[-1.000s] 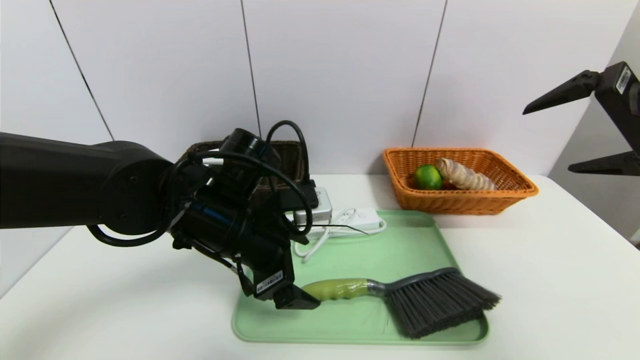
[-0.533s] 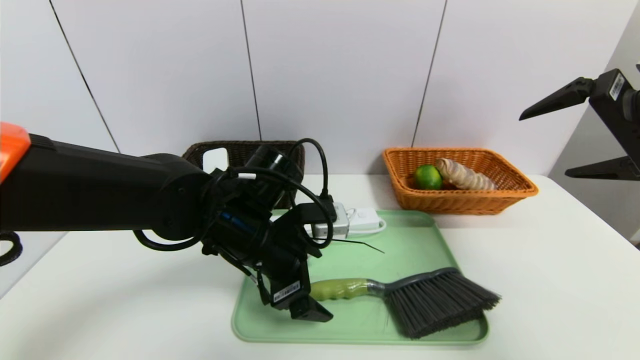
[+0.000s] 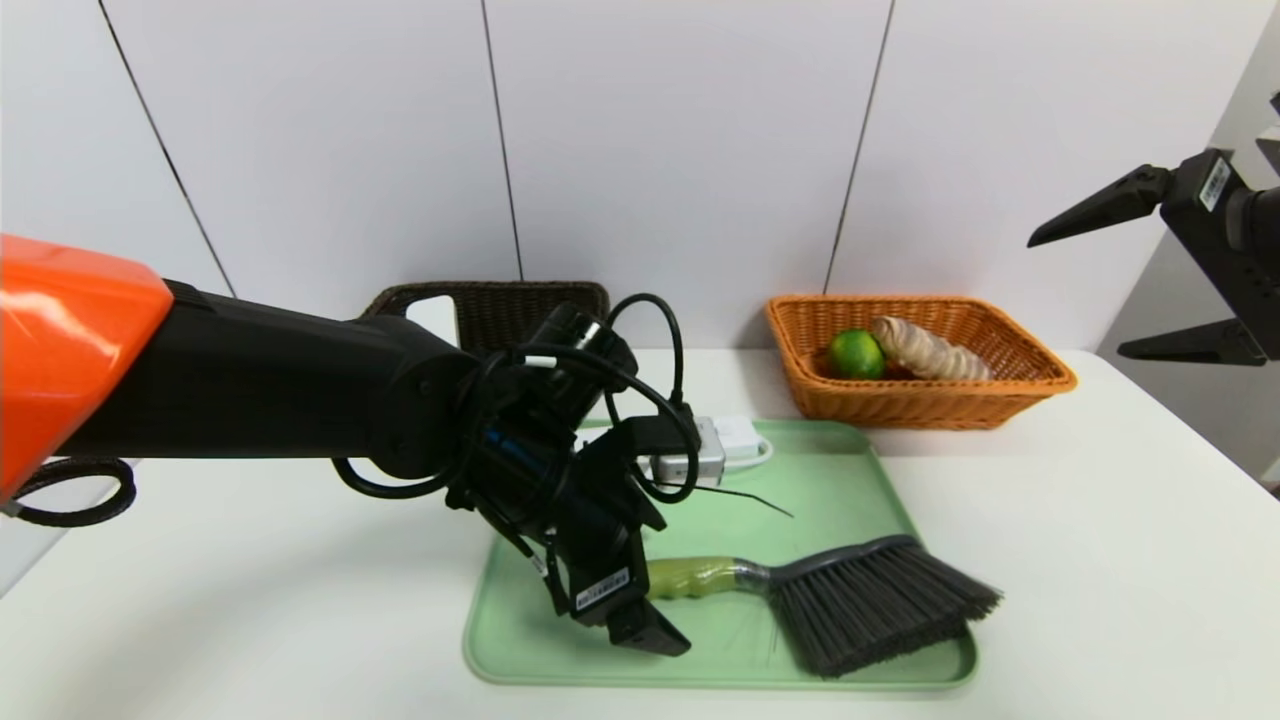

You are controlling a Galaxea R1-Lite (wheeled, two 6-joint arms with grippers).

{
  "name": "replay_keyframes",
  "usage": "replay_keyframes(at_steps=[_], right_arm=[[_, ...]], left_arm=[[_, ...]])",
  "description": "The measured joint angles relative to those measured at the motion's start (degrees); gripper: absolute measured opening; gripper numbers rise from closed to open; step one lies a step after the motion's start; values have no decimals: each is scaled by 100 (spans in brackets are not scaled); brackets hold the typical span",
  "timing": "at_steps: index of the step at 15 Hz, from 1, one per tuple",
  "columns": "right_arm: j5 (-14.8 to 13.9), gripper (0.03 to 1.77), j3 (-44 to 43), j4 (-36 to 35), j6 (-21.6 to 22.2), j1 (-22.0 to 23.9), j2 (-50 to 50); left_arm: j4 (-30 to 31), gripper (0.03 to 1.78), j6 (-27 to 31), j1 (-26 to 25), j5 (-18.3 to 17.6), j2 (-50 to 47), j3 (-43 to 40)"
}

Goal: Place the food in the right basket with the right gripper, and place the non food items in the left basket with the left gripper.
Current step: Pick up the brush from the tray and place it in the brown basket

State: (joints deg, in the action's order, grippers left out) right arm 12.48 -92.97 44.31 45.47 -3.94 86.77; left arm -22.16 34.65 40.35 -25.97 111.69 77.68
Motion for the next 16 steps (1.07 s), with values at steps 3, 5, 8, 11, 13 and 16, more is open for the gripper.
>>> replay_keyframes(at_steps=[3,5,8,11,13,16], right_arm=[[5,171,7,-5,-2,11,2],[5,171,33,-5,0,9,0],[13,171,72,0,0,50,-9],[30,171,105,-5,-7,113,-11],[113,171,107,-5,-11,127,-11],[123,171,112,-2,-11,133,-11]], left_arm=[[-129,169,-96,2,-101,138,180],[-143,169,-141,0,-110,256,283],[-162,169,-168,0,-116,405,346],[-190,169,-171,-13,-115,482,369],[-228,169,-171,-22,-105,514,369],[-236,169,-163,-20,-105,540,369]])
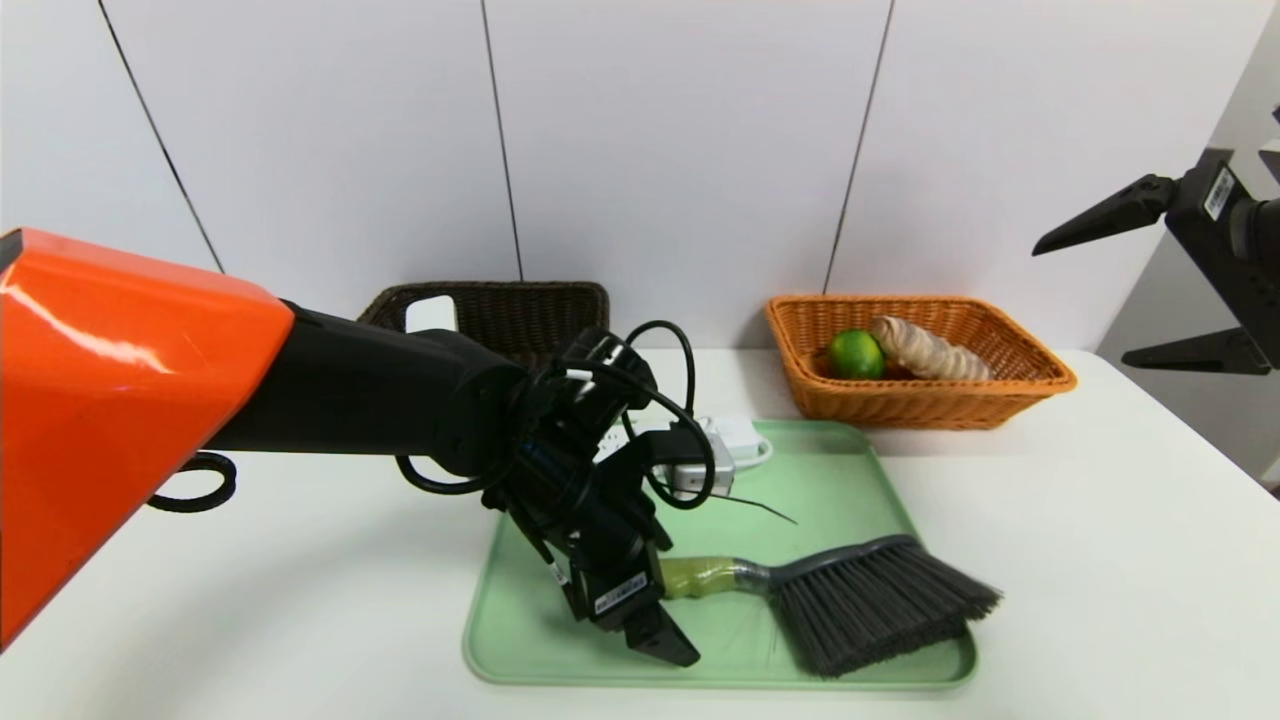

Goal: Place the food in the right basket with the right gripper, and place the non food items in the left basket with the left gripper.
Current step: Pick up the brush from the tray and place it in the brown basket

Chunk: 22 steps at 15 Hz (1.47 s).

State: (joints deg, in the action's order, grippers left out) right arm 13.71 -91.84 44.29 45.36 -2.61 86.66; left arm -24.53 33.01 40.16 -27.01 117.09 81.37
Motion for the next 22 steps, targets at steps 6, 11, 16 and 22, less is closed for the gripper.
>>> replay_keyframes(at_steps=[6,11,16,22], right_arm=[[1,171,44,2,-2,0,-26],[11,171,61,2,0,0,-67],[39,171,65,-57,9,0,-133],[84,171,55,-68,2,-2,-194]], left_arm=[[5,169,11,-17,9,9,-23],[2,134,26,-11,10,11,-54],[0,59,12,-11,15,13,-78],[-2,42,-22,-17,23,7,-32]])
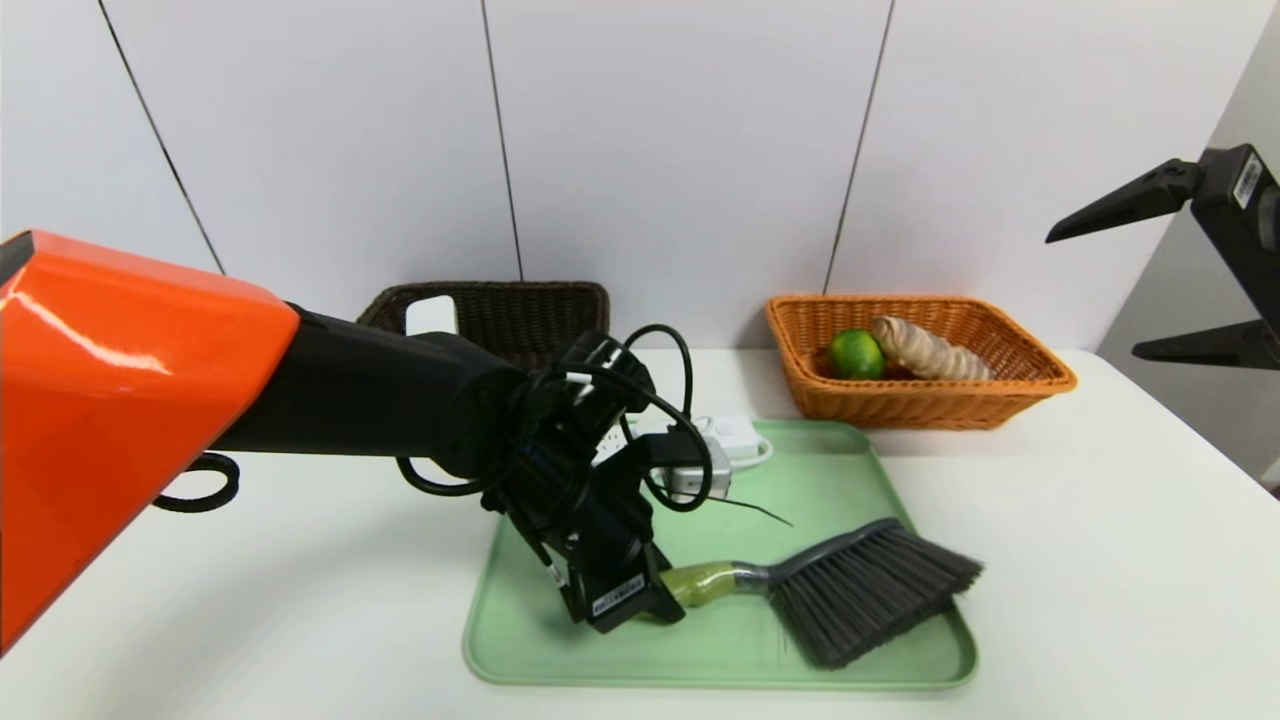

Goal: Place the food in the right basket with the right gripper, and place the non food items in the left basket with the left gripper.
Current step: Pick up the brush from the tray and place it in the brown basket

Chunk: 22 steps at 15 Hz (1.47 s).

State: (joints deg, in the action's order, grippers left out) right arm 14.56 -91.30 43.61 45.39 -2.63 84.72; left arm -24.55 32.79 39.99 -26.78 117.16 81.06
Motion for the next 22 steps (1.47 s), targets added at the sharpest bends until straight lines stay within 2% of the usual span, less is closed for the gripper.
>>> replay_keyframes(at_steps=[4,10,14,17,19,22], right_arm=[[-9,171,-11,7,6,2,-18],[-9,171,4,18,10,0,-99],[-17,171,26,27,34,2,-149],[-6,171,32,27,254,24,-151],[0,171,41,24,343,24,-149],[0,171,146,27,373,22,-155]], left_arm=[[-55,42,-217,0,-6,-167,293],[-1139,42,-435,1,-13,-759,835],[-1175,42,-1119,-40,112,-1375,1257],[-1174,42,-1287,-441,339,-1860,1519],[-1224,42,-1303,-837,347,-2116,1615],[-1690,42,-1246,-1598,284,-2372,1986]])
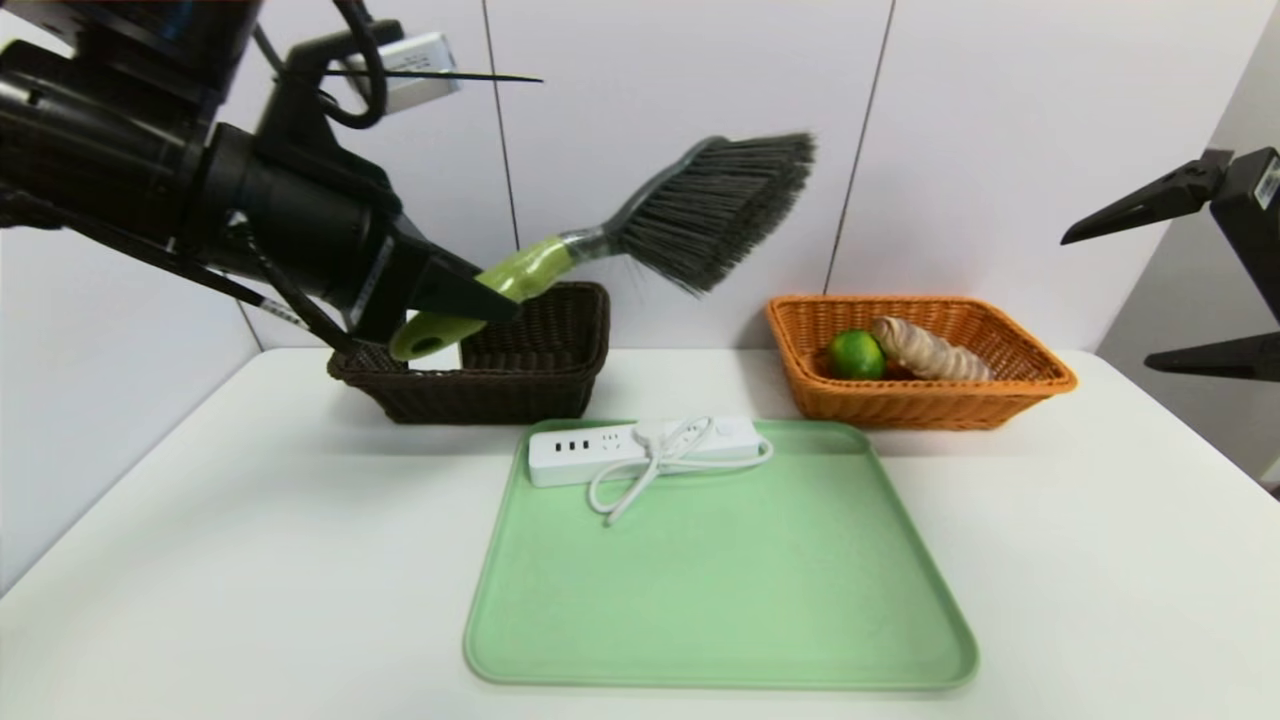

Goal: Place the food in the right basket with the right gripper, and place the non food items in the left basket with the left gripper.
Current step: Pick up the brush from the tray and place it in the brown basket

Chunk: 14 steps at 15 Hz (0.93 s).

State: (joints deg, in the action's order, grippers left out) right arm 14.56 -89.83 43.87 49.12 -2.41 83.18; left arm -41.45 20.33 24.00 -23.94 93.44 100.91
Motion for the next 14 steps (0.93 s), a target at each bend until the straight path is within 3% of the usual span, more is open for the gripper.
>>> replay_keyframes(at_steps=[3,7,11,14], right_arm=[[0,171,48,6,5,-1,-11],[0,171,106,17,2,-4,-57],[2,171,221,17,9,-41,-71],[0,171,293,11,9,-52,-60]], left_arm=[[-488,42,488,-866,-128,-111,190],[-692,42,1781,-2096,-391,68,295],[-1128,42,2856,-2866,-417,628,1003],[-1335,42,3645,-3166,-378,1023,1209]])
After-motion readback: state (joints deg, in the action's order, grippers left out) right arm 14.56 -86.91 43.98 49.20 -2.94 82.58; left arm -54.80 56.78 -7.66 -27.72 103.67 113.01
